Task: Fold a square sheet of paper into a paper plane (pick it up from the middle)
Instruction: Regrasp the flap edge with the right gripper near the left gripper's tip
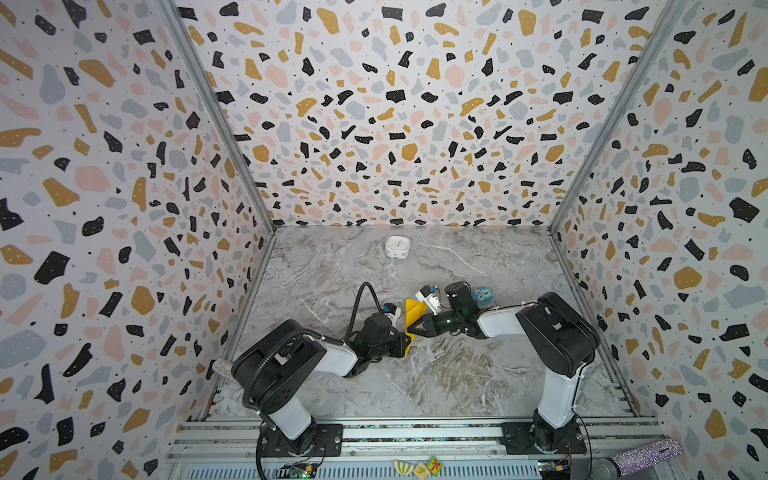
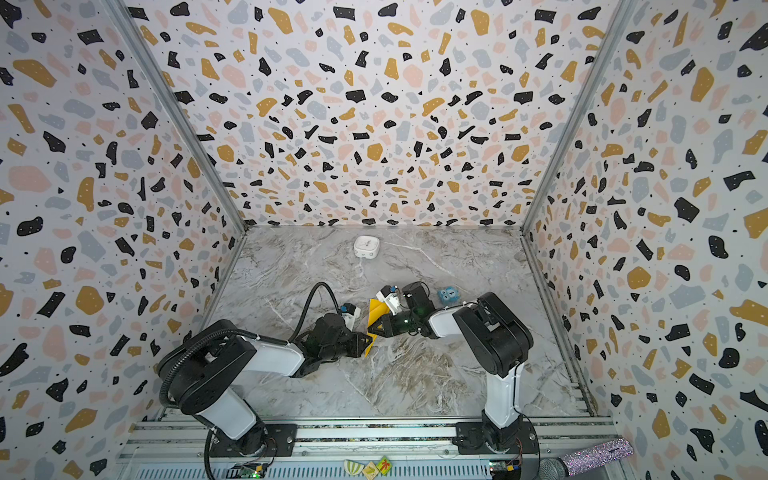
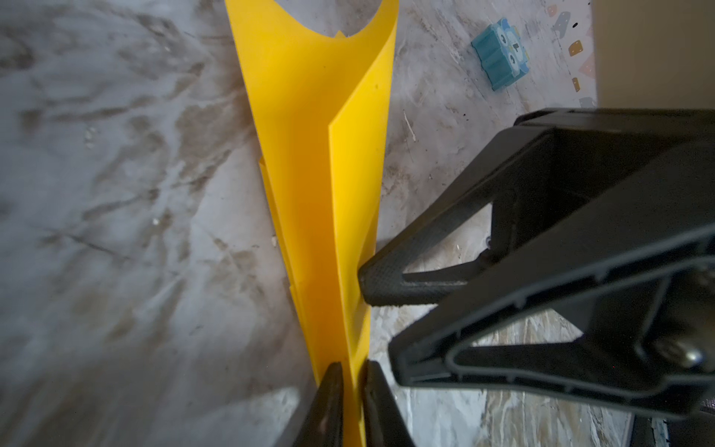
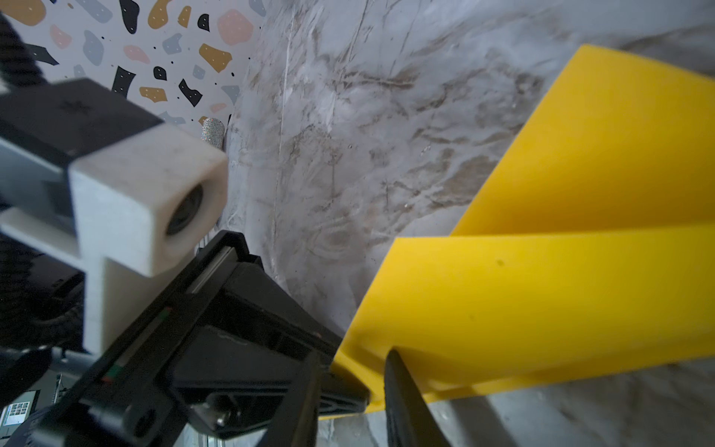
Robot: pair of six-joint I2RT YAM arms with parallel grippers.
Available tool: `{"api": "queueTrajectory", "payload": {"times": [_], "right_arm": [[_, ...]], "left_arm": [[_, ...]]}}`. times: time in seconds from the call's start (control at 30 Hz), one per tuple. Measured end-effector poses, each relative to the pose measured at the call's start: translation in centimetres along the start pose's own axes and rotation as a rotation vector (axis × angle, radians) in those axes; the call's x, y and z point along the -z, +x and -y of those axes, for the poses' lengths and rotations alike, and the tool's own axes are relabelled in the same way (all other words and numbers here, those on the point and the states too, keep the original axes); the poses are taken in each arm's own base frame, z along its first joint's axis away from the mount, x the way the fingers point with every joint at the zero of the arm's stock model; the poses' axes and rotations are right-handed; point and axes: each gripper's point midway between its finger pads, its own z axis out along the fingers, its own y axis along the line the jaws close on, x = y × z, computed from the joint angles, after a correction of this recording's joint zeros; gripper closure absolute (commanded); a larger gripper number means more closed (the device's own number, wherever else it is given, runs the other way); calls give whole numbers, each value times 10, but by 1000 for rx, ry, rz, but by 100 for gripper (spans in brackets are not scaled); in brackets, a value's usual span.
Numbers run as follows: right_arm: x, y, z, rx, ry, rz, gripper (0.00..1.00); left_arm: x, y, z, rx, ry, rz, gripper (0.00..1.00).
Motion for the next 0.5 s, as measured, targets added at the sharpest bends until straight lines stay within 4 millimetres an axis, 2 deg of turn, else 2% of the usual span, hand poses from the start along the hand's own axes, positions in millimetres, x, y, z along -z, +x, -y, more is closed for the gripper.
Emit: {"api": "queueTrajectory", "payload": {"times": [0.2,0.5], "right_arm": [[0,0,1,-6,3,-1,69],[-6,9,15,-43,24,-29,70]], "left_arm": [[-1,-1,0,-2,3,3,83],[-2,-1,1,-14,10,7,83]]}}
